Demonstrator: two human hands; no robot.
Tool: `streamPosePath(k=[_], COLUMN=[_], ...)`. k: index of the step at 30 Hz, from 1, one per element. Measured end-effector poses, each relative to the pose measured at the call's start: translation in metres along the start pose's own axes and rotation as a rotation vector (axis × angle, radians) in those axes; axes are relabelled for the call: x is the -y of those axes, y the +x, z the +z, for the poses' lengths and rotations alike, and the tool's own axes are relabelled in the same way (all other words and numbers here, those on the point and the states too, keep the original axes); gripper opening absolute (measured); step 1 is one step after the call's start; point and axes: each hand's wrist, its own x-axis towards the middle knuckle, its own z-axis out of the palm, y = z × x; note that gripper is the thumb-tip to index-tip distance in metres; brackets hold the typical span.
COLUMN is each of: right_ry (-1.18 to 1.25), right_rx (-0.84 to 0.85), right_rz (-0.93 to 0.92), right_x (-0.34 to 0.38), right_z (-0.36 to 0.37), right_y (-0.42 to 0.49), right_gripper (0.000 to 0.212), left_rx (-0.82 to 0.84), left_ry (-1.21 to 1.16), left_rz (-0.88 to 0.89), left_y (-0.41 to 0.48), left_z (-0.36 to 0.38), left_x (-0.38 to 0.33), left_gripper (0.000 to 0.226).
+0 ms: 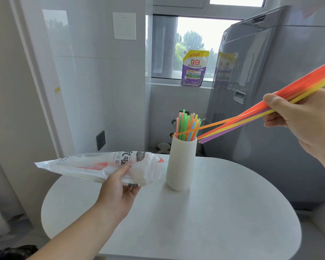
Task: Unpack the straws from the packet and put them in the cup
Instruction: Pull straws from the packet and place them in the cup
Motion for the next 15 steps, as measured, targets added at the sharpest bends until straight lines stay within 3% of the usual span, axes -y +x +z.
streamPosePath(k=[15], right_ry=[-0.091], right_rx=[-0.013], right_rz=[0.04], right_x=[0.025], right_z=[-0.006], right_y=[-0.01], right_gripper=[0.014], left_rx=[0.032], left_ry=[0.035], left_rz=[-0.046], left_y=[-0.008], left_z=[0.015], left_x=[0.028], left_gripper=[0.034])
